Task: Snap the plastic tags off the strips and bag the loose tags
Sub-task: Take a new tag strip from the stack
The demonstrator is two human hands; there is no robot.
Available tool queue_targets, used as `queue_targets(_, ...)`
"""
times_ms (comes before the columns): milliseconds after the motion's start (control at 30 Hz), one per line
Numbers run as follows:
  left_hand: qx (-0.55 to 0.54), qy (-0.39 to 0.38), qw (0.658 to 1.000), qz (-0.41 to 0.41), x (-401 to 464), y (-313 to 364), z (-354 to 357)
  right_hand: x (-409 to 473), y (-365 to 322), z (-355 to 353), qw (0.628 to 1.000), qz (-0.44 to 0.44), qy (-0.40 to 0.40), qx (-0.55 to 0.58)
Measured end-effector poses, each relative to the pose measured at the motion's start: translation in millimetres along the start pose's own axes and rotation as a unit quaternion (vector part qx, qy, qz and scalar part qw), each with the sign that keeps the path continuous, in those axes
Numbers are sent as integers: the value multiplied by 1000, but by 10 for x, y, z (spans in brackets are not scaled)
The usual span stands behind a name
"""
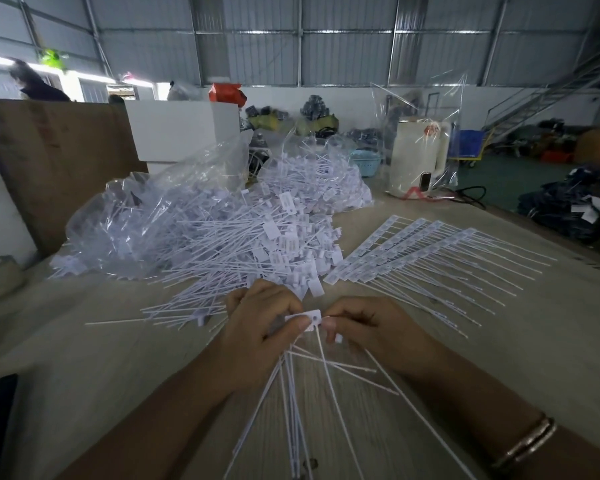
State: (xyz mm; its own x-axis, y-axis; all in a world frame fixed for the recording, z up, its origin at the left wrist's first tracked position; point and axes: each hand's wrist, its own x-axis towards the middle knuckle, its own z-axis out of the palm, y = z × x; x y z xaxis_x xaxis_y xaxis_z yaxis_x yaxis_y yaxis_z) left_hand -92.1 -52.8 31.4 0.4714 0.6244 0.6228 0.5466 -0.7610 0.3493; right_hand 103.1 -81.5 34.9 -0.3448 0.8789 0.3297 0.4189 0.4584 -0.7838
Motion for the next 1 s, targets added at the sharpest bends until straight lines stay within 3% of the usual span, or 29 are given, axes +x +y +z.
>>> queue_targets(67,-68,21,997,-9,17,-44,-40,39,-8,-69,996,26,62,53)
queue_targets(133,-146,59,985,-64,13,-108,-116,40,38,-285,980,39,177,80)
queue_targets(200,-83,94,988,-85,-10,-218,-184,-27,100,-458,973,58,220,31)
queue_targets(300,53,64,995,-56,-15,-306,-200,-60,132,-263,983,129,129,1)
queue_targets(400,147,15,987,-69,57,-195,-98,109,50,62,989,111,94,-37)
queue_targets(467,180,70,977,-94,73,-103,-102,166,-12,129,987,111,105,-57)
queue_targets(533,128,105,979,-118,49,-53,-203,124,-40,74,981,143,133,-22)
queue_targets(600,138,17,979,-151,-15,-32,-319,24,-22,-35,972,185,137,-41)
queue_targets(700,232,-160,935,-214,-136,22,-349,-51,27,-157,960,180,19,-215)
queue_targets(767,205,-190,927,-249,-152,172,-299,-57,27,-95,966,146,-38,-212)
queue_targets(900,230,-225,921,-221,-150,280,-157,-19,-36,194,982,55,-121,-136)
queue_targets(1000,215,-240,923,-213,-171,254,-159,-3,-49,215,985,66,-151,-59)
